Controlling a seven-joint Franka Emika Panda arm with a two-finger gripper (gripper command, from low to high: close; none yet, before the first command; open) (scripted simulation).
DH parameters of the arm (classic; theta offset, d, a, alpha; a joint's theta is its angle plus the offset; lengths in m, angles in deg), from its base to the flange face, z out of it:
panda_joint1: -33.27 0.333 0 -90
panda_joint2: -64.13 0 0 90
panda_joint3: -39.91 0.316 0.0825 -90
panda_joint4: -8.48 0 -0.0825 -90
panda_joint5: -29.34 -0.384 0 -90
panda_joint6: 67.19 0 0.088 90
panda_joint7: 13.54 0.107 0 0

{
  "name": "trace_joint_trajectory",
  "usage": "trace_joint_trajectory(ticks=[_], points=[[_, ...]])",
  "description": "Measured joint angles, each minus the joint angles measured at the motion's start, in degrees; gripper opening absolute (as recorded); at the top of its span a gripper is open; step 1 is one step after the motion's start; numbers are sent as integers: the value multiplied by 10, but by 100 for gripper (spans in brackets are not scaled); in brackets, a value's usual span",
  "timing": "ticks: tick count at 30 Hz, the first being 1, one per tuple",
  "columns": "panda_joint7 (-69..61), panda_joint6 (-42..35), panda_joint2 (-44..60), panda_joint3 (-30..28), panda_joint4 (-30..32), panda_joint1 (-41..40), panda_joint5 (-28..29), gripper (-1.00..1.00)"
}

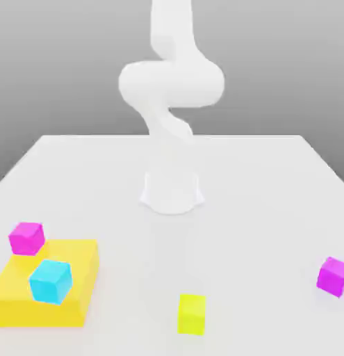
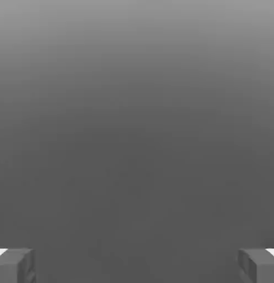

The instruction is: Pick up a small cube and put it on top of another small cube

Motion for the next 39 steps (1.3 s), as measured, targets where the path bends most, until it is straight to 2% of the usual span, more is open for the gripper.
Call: trace_joint_trajectory(ticks=[23, 29, 30, 36, 39], points=[[116, 248, 481, 47, 167, -8, 26, 0], [137, 343, 605, 22, 152, 12, 49, 0], [139, 351, 616, 18, 150, 16, 50, -100], [141, 356, 622, 17, 149, 17, 53, -100], [134, 325, 583, 28, 157, 8, 43, -100]])
